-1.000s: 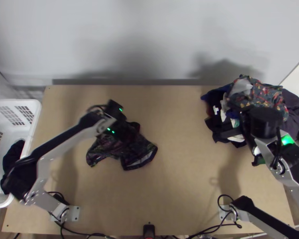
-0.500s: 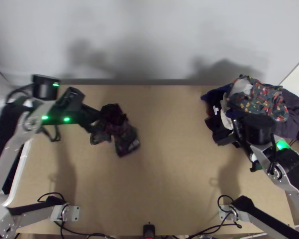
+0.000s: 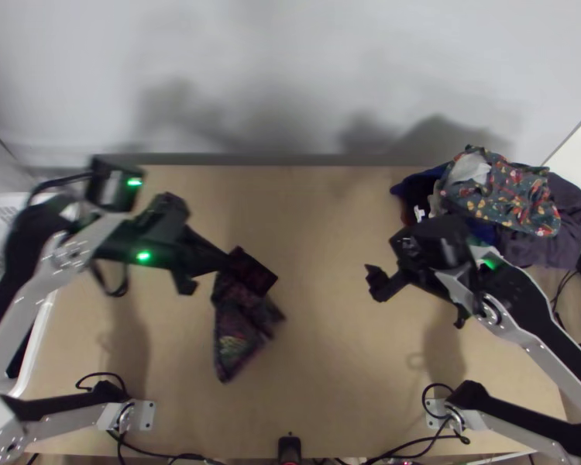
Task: Fold the t-shirt
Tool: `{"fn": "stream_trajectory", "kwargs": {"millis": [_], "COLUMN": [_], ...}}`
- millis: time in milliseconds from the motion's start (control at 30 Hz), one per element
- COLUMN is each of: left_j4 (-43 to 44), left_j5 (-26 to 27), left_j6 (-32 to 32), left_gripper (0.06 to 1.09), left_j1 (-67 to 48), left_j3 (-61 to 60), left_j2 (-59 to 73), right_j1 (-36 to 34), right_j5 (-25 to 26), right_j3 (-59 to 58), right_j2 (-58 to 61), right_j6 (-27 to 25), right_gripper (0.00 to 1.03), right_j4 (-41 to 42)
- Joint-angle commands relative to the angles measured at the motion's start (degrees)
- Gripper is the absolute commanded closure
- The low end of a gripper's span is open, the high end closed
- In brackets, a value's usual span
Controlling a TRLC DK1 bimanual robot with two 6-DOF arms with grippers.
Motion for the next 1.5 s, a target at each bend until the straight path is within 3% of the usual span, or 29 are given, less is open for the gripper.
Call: {"fn": "stream_trajectory", "kwargs": {"millis": [0, 167, 333, 800, 833, 867, 900, 967, 1100, 1267, 1367, 1467], "left_j4": [6.8, 12.1, 10.3, 6.7, 6.7, 6.7, 6.2, 5.1, 0.6, -0.4, 4.6, 9.9], "left_j5": [0.3, -3.8, -5.2, -11.0, -12.1, -12.5, -12.5, -12.5, -12.1, -13.5, -16.9, -25.0], "left_j6": [-0.4, 1.1, 9.5, 24.8, 25.5, 25.6, 26.1, 26.8, 23.3, 9.9, 1.0, -5.0], "left_gripper": [0.84, 0.84, 0.84, 0.79, 0.71, 0.48, 0.15, 0.10, 0.10, 0.10, 0.10, 0.11], "left_j1": [-5.3, -8.4, 0.3, 24.3, 26.2, 27.9, 29.5, 31.2, 26.3, 8.2, 1.8, -0.3], "left_j3": [-4.5, -3.5, -8.1, -27.8, -28.5, -28.7, -28.7, -28.5, -26.3, -25.9, -26.3, -26.2], "left_j2": [7.0, 15.2, 17.1, 9.5, 9.3, 8.9, 8.5, 6.9, 4.0, 4.9, 8.0, 11.8], "right_j1": [1.4, -5.0, -9.2, -6.2, -5.6, -5.3, -4.9, -4.3, -3.8, -3.8, -3.8, -3.8], "right_j5": [-2.6, -2.6, -2.6, -2.9, -2.9, -2.9, -3.0, -3.0, -3.0, -3.0, -3.0, -3.0], "right_j3": [1.5, -0.2, -1.6, -4.3, -4.3, -4.4, -4.5, -4.8, -4.4, -4.5, -4.4, -3.8], "right_j2": [3.0, -2.5, -7.7, -6.9, -6.8, -6.6, -6.3, -5.3, -4.4, -4.2, -4.2, -4.3], "right_j6": [0.6, 0.9, -0.6, 0.2, 0.2, 0.2, 0.2, 0.2, 0.2, 0.2, 0.2, 0.2], "right_gripper": [0.05, 0.05, 0.05, 0.05, 0.05, 0.05, 0.05, 0.05, 0.05, 0.05, 0.05, 0.05], "right_j4": [-1.2, -4.2, -6.8, -5.0, -5.0, -5.0, -5.0, -4.7, -4.1, -4.1, -4.1, -4.1]}}
